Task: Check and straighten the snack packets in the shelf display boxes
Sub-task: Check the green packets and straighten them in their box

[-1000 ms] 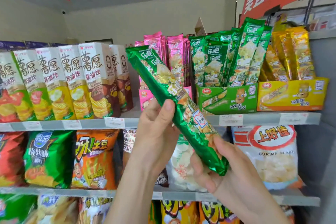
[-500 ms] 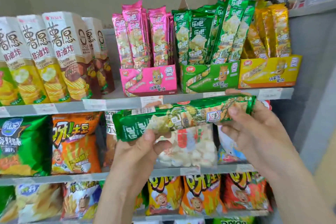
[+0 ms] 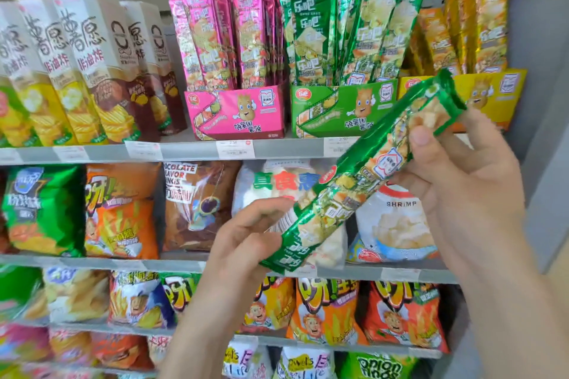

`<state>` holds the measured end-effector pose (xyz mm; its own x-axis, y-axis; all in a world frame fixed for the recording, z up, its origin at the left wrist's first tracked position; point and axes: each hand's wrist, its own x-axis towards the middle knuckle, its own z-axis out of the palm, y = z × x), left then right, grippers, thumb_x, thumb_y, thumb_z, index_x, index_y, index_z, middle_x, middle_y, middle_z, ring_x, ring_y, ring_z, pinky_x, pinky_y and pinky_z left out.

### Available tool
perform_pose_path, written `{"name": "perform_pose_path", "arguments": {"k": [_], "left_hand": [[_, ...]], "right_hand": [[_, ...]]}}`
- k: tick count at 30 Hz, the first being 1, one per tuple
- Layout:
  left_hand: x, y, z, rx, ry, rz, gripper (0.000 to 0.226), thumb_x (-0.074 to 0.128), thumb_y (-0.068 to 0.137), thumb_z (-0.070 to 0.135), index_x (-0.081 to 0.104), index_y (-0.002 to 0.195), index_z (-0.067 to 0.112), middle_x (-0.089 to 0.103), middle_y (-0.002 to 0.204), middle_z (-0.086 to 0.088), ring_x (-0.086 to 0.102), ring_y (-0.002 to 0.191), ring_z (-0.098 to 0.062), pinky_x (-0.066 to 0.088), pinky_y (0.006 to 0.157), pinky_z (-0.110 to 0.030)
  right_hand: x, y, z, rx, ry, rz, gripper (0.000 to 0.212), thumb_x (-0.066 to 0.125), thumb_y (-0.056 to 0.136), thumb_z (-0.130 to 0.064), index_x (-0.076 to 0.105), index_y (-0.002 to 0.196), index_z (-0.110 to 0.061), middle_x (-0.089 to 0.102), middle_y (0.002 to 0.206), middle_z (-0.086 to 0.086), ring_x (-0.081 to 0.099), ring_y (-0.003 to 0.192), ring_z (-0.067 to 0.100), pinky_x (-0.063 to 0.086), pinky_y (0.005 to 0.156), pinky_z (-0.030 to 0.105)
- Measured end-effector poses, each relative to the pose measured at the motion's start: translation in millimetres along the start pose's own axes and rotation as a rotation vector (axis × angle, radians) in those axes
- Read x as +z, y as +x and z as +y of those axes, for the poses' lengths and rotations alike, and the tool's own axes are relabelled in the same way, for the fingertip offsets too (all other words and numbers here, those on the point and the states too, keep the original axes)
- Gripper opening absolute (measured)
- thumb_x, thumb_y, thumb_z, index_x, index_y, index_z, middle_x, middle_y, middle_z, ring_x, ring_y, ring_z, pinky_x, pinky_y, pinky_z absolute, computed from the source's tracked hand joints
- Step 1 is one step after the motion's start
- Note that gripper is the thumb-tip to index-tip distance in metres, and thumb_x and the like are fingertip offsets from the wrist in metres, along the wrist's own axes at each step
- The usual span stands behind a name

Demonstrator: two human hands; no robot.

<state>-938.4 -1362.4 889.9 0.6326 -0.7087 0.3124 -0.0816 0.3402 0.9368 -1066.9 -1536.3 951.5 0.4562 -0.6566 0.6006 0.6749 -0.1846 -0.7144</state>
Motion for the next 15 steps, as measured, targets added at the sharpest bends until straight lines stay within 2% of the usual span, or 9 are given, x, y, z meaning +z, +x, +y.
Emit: {"name": "perform_pose_path", "arguments": {"k": [2, 4, 7, 9, 11, 13, 15], "left_hand": [[9, -4, -5, -0.071, 0.032, -0.019, 0.029, 0.069, 0.065, 0.034, 0.063, 0.091, 0.023, 0.062, 0.094, -0.005, 0.051, 0.082, -0.031, 0.036, 0.071, -0.043], [17, -8, -6, -0.102, 0.056, -0.021, 0.04, 0.076, 0.069, 0.05, 0.056, 0.092, 0.024, 0.058, 0.098, -0.012, 0.047, 0.091, -0.034, 0.027, 0.08, -0.051], [25, -12, -1, -0.113, 0.067, -0.04, 0.049, 0.077, 0.069, 0.059, 0.057, 0.098, 0.026, 0.063, 0.115, -0.006, 0.051, 0.108, -0.035, 0.029, 0.089, -0.056], [27, -11, 2, -0.108, 0.064, -0.052, 0.046, 0.077, 0.071, 0.056, 0.057, 0.099, 0.025, 0.062, 0.106, -0.004, 0.052, 0.1, -0.033, 0.032, 0.083, -0.053], [31, -10, 4, -0.101, 0.093, -0.067, 0.042, 0.074, 0.073, 0.054, 0.058, 0.1, 0.027, 0.061, 0.095, -0.008, 0.052, 0.091, -0.03, 0.032, 0.081, -0.05], [38, -9, 7, -0.096, 0.157, -0.09, 0.039, 0.071, 0.071, 0.059, 0.062, 0.102, 0.037, 0.065, 0.092, -0.01, 0.059, 0.089, -0.031, 0.039, 0.086, -0.049], [44, -9, 8, -0.063, 0.192, -0.139, 0.038, 0.07, 0.074, 0.06, 0.064, 0.106, 0.039, 0.063, 0.089, -0.015, 0.058, 0.083, -0.032, 0.042, 0.082, -0.044]], "right_hand": [[0, 1, 6, 0.01, 0.035, -0.011, 0.038, 0.076, 0.079, -0.031, 0.056, 0.111, -0.027, 0.073, 0.09, -0.005, 0.067, 0.078, 0.011, 0.056, 0.064, 0.029], [-2, 1, 11, 0.039, 0.05, -0.027, 0.033, 0.066, 0.084, -0.023, 0.054, 0.114, -0.03, 0.073, 0.089, -0.007, 0.066, 0.078, 0.007, 0.055, 0.063, 0.028], [-12, 1, 9, 0.052, 0.07, -0.08, 0.049, 0.063, 0.087, -0.019, 0.046, 0.13, -0.032, 0.069, 0.098, -0.005, 0.064, 0.083, 0.009, 0.056, 0.066, 0.03], [-19, 3, 4, 0.064, 0.062, -0.153, 0.055, 0.059, 0.089, -0.018, 0.042, 0.135, -0.04, 0.066, 0.1, -0.005, 0.064, 0.083, 0.01, 0.056, 0.067, 0.029], [-20, 4, -1, 0.103, 0.054, -0.196, 0.053, 0.059, 0.087, -0.025, 0.042, 0.134, -0.045, 0.068, 0.101, -0.01, 0.065, 0.085, 0.006, 0.055, 0.066, 0.025], [-17, 4, -4, 0.106, 0.005, -0.226, 0.053, 0.065, 0.084, -0.032, 0.042, 0.13, -0.046, 0.069, 0.102, -0.016, 0.067, 0.091, 0.003, 0.054, 0.07, 0.021], [-11, 2, -5, 0.06, -0.057, -0.231, 0.054, 0.073, 0.08, -0.029, 0.045, 0.123, -0.046, 0.07, 0.105, -0.014, 0.068, 0.093, 0.005, 0.053, 0.074, 0.019]]}}
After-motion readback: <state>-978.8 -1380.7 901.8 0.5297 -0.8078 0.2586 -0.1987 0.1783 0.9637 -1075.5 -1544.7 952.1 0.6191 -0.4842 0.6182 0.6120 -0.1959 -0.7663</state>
